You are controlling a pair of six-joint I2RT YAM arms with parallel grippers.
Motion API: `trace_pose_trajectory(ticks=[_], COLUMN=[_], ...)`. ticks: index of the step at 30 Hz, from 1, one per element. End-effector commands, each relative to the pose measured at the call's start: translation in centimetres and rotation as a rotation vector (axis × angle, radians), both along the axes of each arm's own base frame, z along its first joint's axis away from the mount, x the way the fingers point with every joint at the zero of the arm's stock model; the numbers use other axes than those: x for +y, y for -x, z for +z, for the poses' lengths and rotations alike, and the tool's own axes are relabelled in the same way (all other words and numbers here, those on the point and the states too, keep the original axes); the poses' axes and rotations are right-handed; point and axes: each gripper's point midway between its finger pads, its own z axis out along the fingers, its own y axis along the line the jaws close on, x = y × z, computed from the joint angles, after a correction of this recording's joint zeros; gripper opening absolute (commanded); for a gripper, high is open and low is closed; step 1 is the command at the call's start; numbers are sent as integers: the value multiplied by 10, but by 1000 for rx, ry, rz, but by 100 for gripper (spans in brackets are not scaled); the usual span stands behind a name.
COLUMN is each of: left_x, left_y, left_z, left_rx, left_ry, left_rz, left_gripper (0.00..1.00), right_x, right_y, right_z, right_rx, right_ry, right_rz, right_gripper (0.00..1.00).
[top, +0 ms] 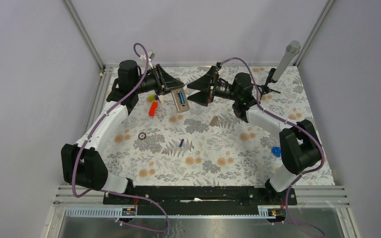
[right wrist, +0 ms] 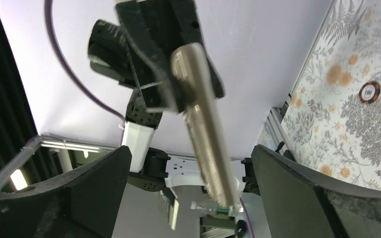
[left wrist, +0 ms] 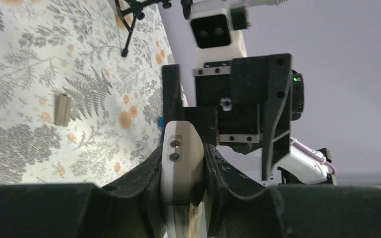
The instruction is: Load the batteries into the remote control
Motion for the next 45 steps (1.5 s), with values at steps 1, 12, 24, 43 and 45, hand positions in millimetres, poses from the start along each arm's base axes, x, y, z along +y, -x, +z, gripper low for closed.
trace_pose_trajectory(ticks=[1, 12, 24, 43, 45], left_x=[13, 52, 46, 31, 31], left_y=[-4, -6, 40, 65, 64], left_z=[28, 39, 47, 52, 51], left_rx=[-208, -475, -559, -533, -523], left_ry=[-2, -156, -110, 6, 2], left_rz=[3, 84, -80, -165, -164], left_gripper=[0, 0, 0, 0, 0], right_x=[-14, -67, -4, 41, 45], right_y=[26, -12, 67, 35, 38], right_z=[47, -121, -14, 31, 30], right_rx=[-237, -304, -689, -754, -765], right_ry=[-45, 802, 311, 362, 363], right_rz=[23, -247, -1, -90, -70], right_gripper=[100, 74, 97, 84, 79])
